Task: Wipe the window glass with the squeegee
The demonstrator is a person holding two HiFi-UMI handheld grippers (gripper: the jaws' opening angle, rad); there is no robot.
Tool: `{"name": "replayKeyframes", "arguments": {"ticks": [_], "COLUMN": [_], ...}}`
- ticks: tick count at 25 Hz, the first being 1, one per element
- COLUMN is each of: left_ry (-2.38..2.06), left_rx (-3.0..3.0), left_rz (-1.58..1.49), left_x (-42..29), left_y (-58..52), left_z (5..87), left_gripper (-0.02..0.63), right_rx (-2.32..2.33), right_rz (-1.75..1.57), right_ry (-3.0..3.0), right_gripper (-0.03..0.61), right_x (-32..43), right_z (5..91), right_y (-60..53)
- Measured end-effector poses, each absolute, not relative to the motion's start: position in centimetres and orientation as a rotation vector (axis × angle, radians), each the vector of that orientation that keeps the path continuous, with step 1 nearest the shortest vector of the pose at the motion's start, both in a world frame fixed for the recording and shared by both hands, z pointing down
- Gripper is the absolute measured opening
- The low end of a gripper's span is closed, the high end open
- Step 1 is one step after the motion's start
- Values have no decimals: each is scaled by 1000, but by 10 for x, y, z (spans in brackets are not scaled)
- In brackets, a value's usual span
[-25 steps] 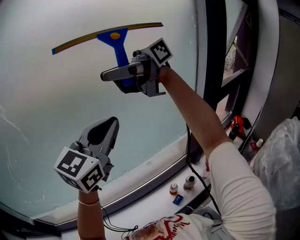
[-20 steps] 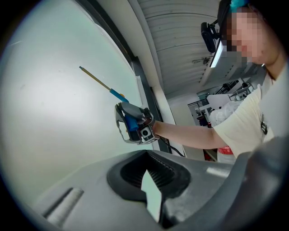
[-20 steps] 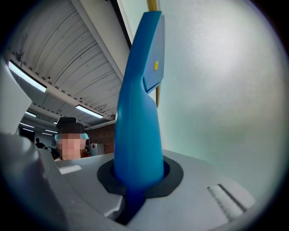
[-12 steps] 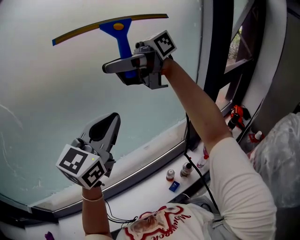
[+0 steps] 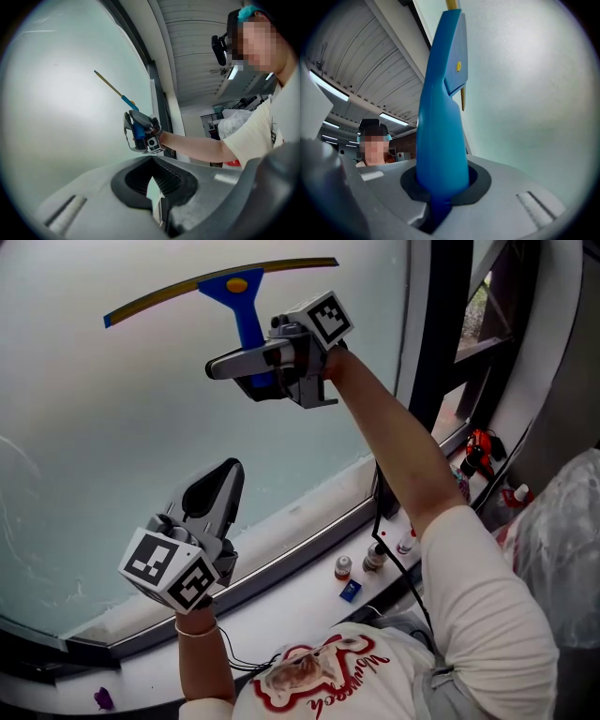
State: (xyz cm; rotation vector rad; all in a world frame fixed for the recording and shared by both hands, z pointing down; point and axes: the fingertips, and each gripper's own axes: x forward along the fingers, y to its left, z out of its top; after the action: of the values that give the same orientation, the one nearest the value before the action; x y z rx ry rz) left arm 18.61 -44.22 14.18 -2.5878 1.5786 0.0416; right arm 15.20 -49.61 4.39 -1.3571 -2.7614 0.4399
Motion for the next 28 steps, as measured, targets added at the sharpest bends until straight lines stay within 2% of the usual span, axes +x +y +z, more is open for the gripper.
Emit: {"name": "replayKeyframes", "arguments": {"ticks": [9, 28], "left_ry": [1623, 1677], "left_rx": [-2592, -2608], "left_rz": [27, 45], "left_x": [185, 179], "left_y": [-444, -467], "left_z": [139, 169], "left_gripper": [6, 5], "right_rx": [-1373, -1333], "right_rz": [489, 620], "right_ry": [-2735, -2692], "right_gripper": [57, 64], "right_x": [155, 154], "right_z": [56, 154], "right_y": [-494, -492]}}
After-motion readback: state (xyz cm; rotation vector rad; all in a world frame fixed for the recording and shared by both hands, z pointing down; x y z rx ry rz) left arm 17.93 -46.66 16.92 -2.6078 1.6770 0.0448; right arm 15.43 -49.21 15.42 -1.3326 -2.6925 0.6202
